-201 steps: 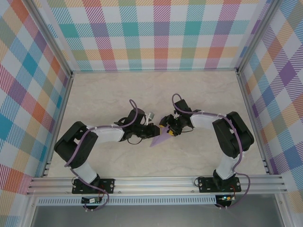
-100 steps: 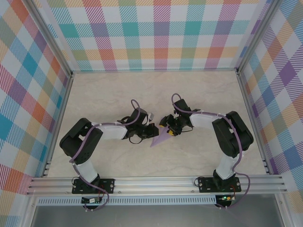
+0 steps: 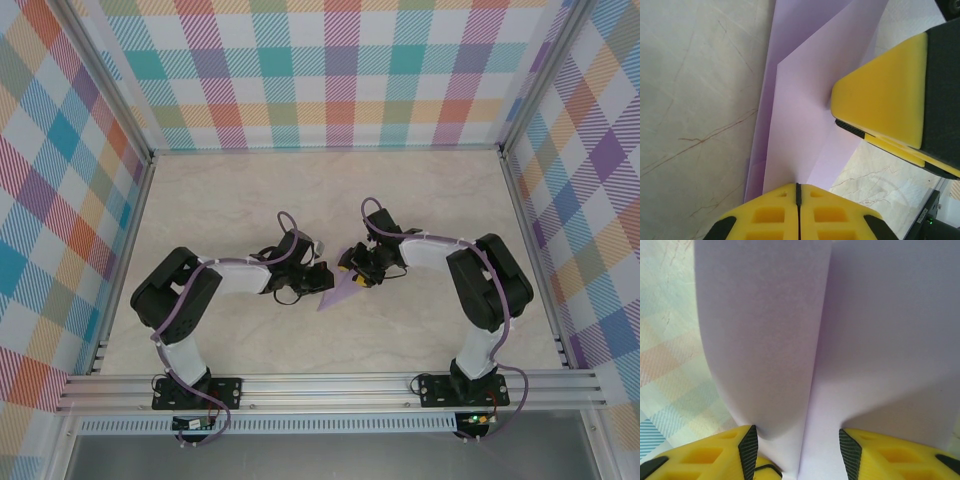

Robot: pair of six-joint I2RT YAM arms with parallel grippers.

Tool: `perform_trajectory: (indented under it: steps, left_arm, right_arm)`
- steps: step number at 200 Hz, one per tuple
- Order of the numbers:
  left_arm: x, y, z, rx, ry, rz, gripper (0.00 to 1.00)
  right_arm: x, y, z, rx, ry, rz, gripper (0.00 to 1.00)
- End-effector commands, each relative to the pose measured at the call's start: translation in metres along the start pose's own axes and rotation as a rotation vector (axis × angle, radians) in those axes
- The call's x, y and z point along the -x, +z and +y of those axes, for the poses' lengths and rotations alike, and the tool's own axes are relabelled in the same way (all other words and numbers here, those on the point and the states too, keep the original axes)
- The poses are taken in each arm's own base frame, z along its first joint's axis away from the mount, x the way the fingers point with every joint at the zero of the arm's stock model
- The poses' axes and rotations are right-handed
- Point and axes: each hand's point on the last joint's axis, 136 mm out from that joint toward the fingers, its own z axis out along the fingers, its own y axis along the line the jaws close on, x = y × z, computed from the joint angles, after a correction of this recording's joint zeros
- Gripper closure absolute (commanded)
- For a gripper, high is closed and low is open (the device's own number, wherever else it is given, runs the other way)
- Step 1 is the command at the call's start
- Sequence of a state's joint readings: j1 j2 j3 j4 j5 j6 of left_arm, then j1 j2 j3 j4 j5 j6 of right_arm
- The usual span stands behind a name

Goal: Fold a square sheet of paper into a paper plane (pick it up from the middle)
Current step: Fourth fold the wing at the center of the table.

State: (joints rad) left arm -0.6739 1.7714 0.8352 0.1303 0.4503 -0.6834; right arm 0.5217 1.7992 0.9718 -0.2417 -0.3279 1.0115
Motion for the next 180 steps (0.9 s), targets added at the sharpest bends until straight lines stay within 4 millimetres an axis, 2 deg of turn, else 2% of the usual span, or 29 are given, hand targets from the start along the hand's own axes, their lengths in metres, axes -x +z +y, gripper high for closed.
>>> perform_trajectory:
  steps: [1,40,74,100,116,147,180]
  left_arm:
    - [0.000,0.003,0.004,0.028,0.011,0.009,0.95]
    - [-0.001,0.003,0.007,0.038,0.012,0.010,0.95]
    - [0.001,0.000,0.000,0.016,0.017,0.006,0.94]
    - [0.008,-0.013,-0.020,-0.049,0.035,-0.031,0.87]
    - [0.014,-0.026,-0.025,-0.047,0.040,-0.071,0.82]
    - [0.021,-0.040,-0.016,0.000,0.011,-0.140,0.71]
    - [0.020,-0.033,-0.006,0.002,-0.042,-0.136,0.65]
  right_arm:
    - [-0.008,0.014,-0.095,-0.341,0.102,-0.004,0.50]
    - [-0.008,0.013,-0.099,-0.361,0.113,-0.010,0.53]
    - [-0.008,0.013,-0.102,-0.374,0.117,-0.013,0.54]
    - [-0.008,0.013,-0.102,-0.375,0.118,-0.013,0.54]
    - [-0.008,0.013,-0.101,-0.372,0.117,-0.012,0.54]
    - [-0.008,0.013,-0.102,-0.376,0.118,-0.010,0.54]
    - [-0.009,0.014,-0.103,-0.377,0.119,-0.006,0.54]
